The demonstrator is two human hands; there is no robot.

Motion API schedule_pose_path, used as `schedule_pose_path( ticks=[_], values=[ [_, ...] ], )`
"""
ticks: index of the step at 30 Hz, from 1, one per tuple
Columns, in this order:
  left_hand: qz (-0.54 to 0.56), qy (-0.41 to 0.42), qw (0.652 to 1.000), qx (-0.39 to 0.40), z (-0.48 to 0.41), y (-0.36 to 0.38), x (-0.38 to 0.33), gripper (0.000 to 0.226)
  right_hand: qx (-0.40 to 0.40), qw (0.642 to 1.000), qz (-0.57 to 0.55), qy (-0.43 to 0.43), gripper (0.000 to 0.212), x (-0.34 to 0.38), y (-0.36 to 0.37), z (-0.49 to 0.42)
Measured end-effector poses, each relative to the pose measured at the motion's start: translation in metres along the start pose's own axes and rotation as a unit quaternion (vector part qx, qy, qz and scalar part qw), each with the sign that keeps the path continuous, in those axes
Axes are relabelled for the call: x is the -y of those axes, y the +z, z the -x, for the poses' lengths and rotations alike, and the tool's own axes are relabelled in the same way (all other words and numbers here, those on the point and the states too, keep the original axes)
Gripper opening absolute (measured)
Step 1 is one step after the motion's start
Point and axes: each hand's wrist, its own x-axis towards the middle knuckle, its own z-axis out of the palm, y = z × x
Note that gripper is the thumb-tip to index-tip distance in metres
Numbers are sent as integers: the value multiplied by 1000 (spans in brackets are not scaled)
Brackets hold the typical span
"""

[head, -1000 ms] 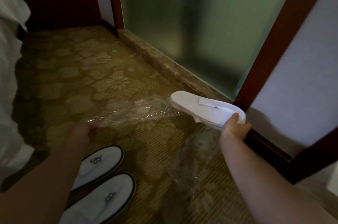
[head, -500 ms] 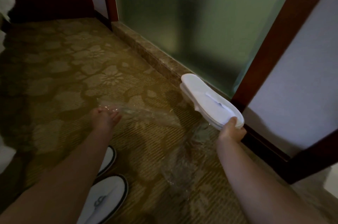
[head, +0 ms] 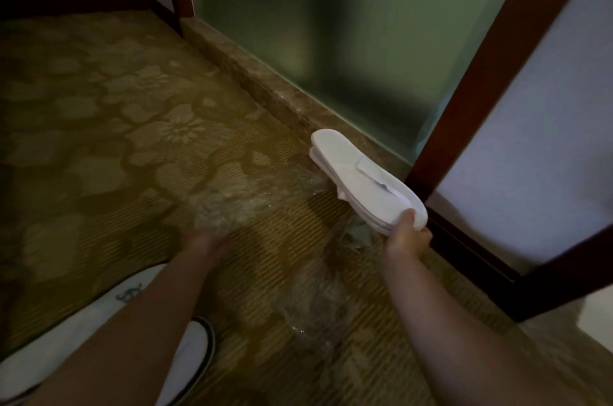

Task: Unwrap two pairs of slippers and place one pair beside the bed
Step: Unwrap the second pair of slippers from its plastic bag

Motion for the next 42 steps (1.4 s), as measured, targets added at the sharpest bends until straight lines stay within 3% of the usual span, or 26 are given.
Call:
schedule_pose_path(
  ticks=[4,9,11,15,19,23,25,28,33,36,38,40,42],
  values=[
    [-128,-70,989,29,1,6,13,23,6,1000,11,3,52,-7,1,-4],
    [-327,-18,943,55,-12,10,26,16,26,1000,4,12,54,-15,2,-10],
    [-355,-21,931,77,-9,12,29,19,33,999,4,14,55,-18,2,-12],
    [-294,-35,952,84,15,20,26,35,57,998,21,16,54,-23,1,-17],
    [-364,49,929,38,31,28,22,44,97,995,32,-3,51,-20,-2,-14],
    [-370,153,916,-28,31,23,7,69,119,991,55,-24,54,-14,-4,-4],
    [-379,210,901,-15,30,21,0,62,143,987,60,-39,50,-10,-4,1],
    [-382,246,888,71,46,25,-5,43,194,976,89,-48,44,-3,-4,13],
    [-432,156,855,241,90,24,-10,26,289,945,146,-37,38,3,2,41],
    [-381,-11,871,309,109,17,-17,23,352,922,163,-10,36,7,11,60],
    [-339,-87,877,328,114,11,-19,34,361,916,175,-8,36,8,17,70],
    [-311,-88,891,320,111,4,-20,63,351,919,178,-19,44,9,22,77],
    [-289,-65,904,308,111,-1,-25,76,346,921,177,-27,47,9,26,84]
  ],
)
